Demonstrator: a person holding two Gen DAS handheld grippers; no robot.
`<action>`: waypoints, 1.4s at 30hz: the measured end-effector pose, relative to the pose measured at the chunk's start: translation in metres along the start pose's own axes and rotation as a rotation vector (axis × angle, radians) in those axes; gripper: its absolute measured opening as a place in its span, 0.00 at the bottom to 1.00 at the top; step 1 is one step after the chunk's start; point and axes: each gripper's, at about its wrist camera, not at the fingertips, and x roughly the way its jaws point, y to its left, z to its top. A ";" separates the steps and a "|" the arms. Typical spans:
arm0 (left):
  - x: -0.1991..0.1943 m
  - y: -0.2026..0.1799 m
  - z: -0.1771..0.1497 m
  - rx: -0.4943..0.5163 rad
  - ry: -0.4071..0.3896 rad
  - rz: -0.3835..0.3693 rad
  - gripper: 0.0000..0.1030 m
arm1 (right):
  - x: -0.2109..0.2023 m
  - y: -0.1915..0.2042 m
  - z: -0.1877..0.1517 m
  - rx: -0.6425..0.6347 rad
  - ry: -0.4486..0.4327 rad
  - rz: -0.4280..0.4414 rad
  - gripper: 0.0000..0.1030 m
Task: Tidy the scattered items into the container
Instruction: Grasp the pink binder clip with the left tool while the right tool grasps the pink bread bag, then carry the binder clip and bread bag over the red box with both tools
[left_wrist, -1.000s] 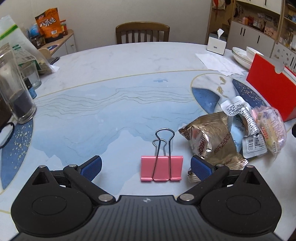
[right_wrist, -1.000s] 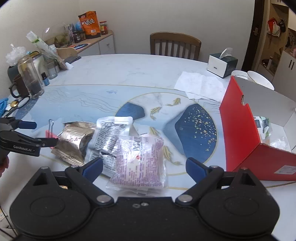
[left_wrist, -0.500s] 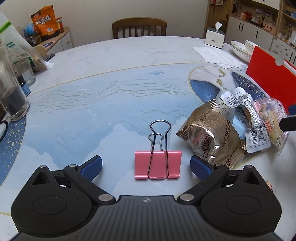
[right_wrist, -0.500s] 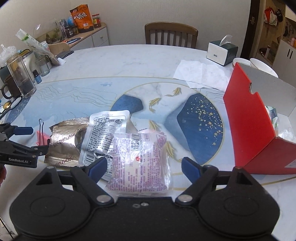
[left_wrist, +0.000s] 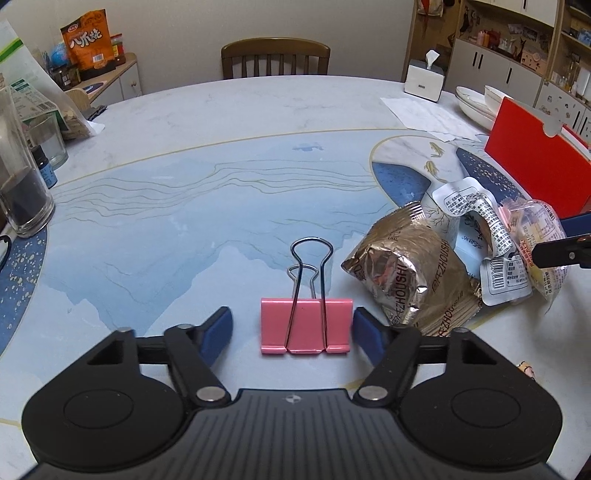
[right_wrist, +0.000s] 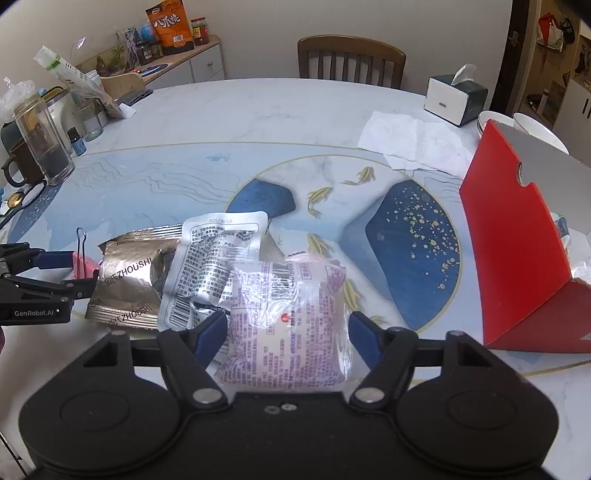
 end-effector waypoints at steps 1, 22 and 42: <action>0.000 0.000 0.000 0.001 -0.001 0.000 0.62 | 0.000 0.000 0.000 0.000 0.002 -0.001 0.67; -0.019 -0.012 0.005 -0.015 0.015 0.029 0.47 | -0.009 -0.002 -0.001 0.003 -0.021 0.029 0.50; -0.067 -0.057 0.033 -0.022 -0.012 0.012 0.47 | -0.057 -0.036 0.009 0.031 -0.090 0.069 0.50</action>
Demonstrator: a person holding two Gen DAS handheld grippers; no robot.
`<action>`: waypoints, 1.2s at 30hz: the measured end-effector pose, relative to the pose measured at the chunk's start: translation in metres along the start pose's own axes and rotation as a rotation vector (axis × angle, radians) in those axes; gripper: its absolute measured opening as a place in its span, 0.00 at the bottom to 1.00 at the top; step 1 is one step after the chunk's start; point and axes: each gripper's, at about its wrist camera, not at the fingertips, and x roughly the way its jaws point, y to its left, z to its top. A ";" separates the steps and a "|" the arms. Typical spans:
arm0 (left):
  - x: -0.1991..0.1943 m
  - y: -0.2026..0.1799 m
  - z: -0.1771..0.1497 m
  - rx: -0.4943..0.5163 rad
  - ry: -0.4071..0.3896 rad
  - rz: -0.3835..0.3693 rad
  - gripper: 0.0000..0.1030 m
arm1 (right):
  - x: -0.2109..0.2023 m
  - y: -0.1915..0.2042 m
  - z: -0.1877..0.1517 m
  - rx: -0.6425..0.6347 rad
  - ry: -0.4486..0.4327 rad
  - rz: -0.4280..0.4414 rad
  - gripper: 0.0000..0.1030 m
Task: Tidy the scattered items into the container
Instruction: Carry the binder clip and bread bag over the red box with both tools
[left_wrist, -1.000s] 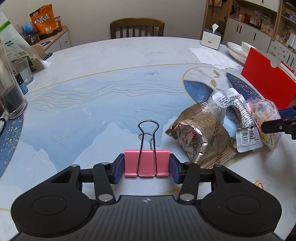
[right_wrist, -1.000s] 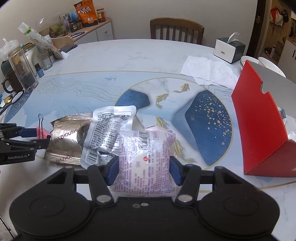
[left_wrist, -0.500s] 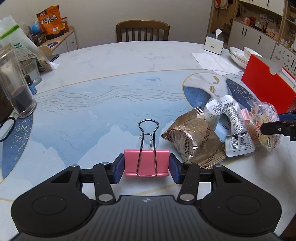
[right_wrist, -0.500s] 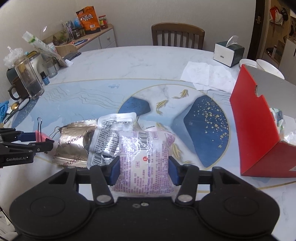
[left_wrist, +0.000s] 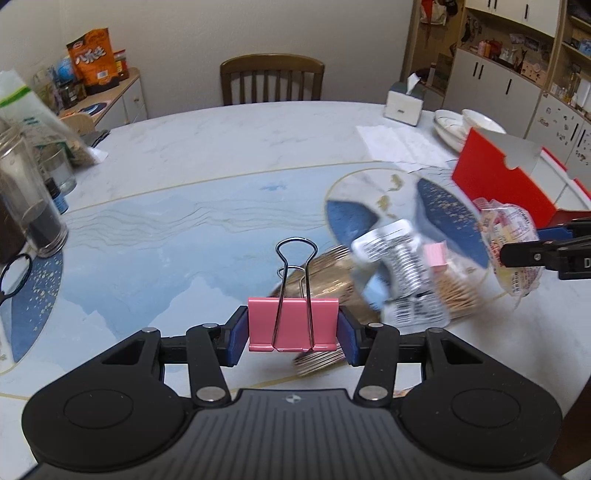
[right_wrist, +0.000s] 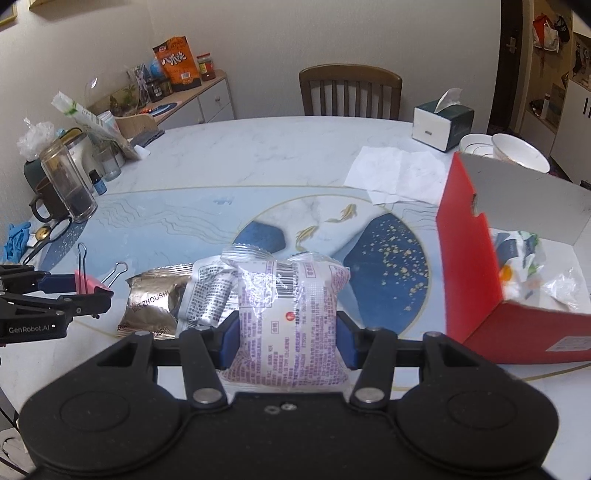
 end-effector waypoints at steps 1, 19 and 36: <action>-0.002 -0.005 0.002 0.003 -0.004 -0.004 0.47 | -0.003 -0.003 0.001 -0.004 -0.004 0.000 0.50; -0.003 -0.118 0.060 0.076 -0.070 -0.108 0.47 | -0.049 -0.095 0.017 0.010 -0.080 -0.043 0.50; 0.033 -0.253 0.116 0.209 -0.110 -0.184 0.47 | -0.067 -0.208 0.031 0.057 -0.118 -0.098 0.50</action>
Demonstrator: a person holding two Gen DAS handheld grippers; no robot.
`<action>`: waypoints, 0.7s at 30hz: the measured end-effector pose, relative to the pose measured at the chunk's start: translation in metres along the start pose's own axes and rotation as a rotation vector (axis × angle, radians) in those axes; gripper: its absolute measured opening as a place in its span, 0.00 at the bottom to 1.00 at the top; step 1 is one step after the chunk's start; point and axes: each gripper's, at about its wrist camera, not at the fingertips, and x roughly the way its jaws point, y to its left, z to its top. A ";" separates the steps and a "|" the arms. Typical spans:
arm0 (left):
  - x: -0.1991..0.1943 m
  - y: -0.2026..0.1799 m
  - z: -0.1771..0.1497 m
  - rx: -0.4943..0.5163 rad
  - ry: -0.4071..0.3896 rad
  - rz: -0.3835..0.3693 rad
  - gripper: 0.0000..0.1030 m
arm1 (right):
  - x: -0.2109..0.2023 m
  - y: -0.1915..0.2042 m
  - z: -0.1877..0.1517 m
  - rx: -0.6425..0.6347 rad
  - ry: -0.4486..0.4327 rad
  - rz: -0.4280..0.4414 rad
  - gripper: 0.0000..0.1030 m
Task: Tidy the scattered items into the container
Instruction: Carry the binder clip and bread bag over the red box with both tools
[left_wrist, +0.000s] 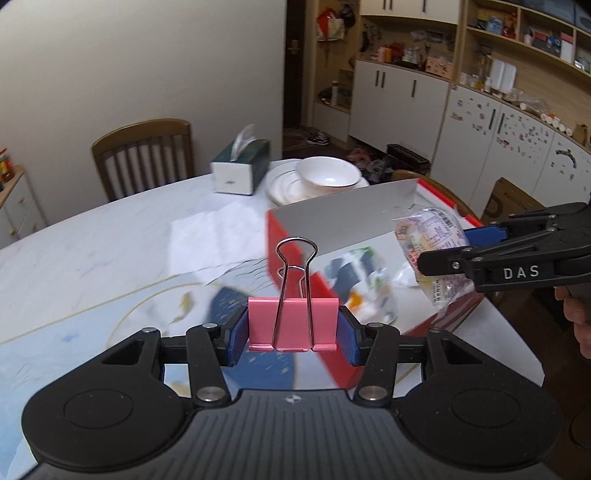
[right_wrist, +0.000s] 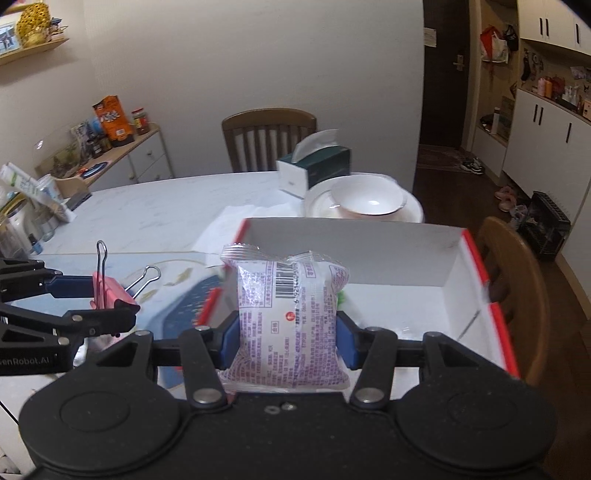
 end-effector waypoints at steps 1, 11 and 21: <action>0.004 -0.005 0.003 0.007 0.002 -0.005 0.47 | 0.001 -0.006 0.001 0.002 0.000 -0.003 0.50; 0.046 -0.050 0.032 0.085 0.001 -0.043 0.47 | 0.016 -0.050 0.004 0.007 0.018 -0.047 0.49; 0.103 -0.058 0.036 0.119 0.086 -0.028 0.42 | 0.069 -0.080 0.016 -0.016 0.119 -0.061 0.49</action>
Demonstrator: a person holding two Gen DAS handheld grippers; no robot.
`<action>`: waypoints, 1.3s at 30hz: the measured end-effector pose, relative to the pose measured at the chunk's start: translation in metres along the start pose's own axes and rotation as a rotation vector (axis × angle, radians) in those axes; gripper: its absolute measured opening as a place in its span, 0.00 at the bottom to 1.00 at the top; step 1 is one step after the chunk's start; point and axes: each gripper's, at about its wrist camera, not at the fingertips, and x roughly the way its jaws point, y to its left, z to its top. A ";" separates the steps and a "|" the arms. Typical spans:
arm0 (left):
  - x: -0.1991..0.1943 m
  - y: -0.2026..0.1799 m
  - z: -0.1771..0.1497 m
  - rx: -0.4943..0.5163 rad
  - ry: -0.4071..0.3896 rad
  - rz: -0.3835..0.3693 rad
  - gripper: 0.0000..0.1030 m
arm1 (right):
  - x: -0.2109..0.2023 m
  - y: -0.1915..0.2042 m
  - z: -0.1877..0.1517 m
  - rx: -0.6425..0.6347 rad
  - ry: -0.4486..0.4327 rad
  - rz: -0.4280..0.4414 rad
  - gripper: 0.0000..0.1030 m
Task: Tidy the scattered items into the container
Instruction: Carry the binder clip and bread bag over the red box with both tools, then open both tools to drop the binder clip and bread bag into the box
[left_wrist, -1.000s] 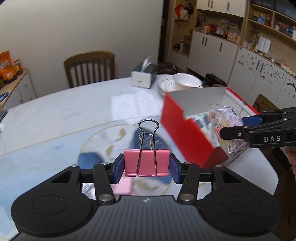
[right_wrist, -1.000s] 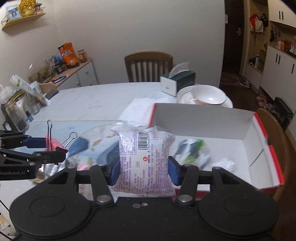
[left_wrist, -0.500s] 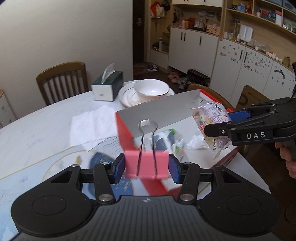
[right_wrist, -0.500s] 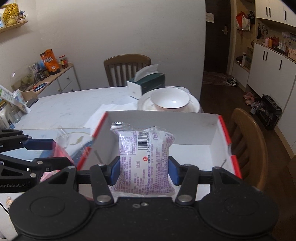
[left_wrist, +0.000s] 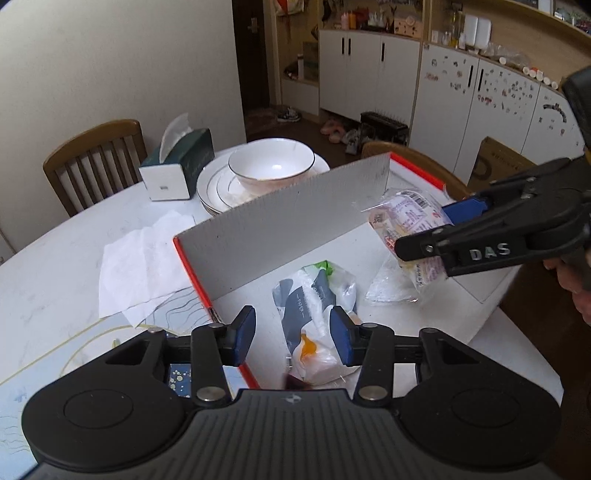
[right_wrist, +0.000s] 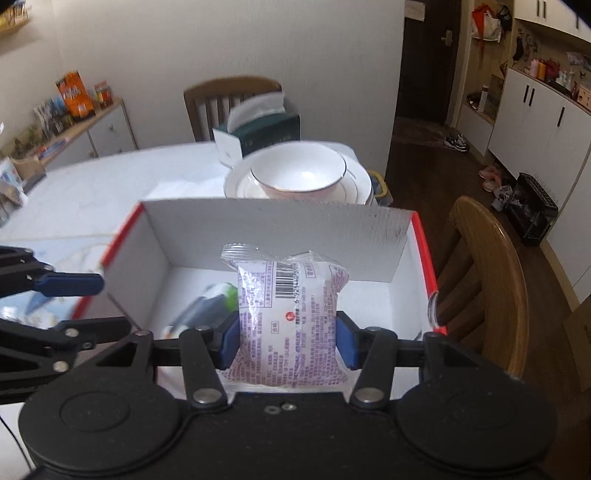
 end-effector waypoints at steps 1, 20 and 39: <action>0.004 0.000 0.000 0.003 0.011 0.002 0.42 | 0.006 -0.001 0.002 -0.001 0.011 -0.002 0.49; 0.034 -0.007 0.000 0.014 0.092 -0.032 0.42 | 0.074 -0.001 0.026 -0.103 0.184 -0.040 0.50; 0.027 -0.007 0.003 -0.027 0.062 -0.041 0.61 | 0.057 -0.003 0.027 -0.102 0.167 0.000 0.66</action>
